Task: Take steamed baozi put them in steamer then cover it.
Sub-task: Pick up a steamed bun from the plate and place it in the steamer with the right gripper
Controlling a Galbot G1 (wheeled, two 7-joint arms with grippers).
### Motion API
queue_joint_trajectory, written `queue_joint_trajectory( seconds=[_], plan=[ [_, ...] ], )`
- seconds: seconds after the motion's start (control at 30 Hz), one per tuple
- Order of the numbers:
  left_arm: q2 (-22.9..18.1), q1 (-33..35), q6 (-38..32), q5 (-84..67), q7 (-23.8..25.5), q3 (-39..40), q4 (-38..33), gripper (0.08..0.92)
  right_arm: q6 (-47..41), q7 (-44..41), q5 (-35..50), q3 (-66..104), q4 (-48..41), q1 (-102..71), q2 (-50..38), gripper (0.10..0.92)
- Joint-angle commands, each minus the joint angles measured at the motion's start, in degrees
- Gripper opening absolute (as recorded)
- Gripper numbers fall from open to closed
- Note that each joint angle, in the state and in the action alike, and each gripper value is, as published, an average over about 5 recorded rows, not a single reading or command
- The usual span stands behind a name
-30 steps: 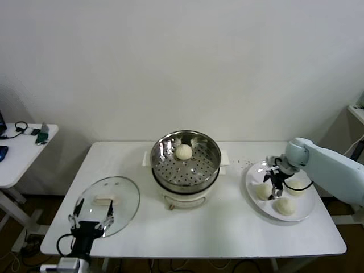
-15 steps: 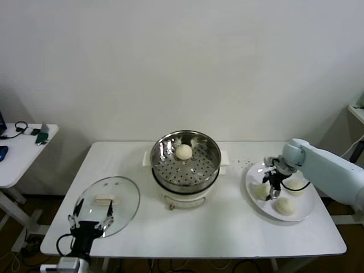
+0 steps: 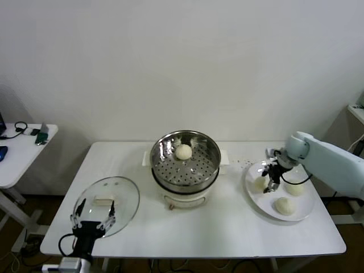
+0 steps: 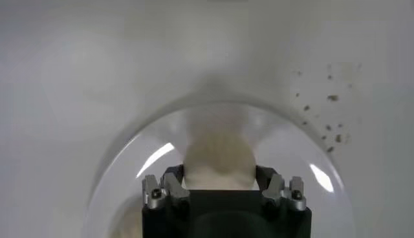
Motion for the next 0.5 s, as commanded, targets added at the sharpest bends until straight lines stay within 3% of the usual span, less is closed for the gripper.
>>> queue_joint_trajectory(
  seconds=[0.03,0.37,0.5],
  plan=[
    [0.2,0.1,-0.1,0.0,0.0,0.2,-0.3,0.823,-0.7,0.0,15.2,-13.8,1.2,18.3,1.5,0.713],
    [0.8,0.8,-0.7,1.3,0.3,2.1,-0.8,0.823,-3.3,1.2,33.3,-25.5,4.3,34.4,12.6,0.712],
    [0.6,0.9,-1.0,1.4,0.4,2.4,-1.2,0.823,-4.3,2.2,37.0,-27.1,4.8,35.6,18.6,0.714]
  ],
)
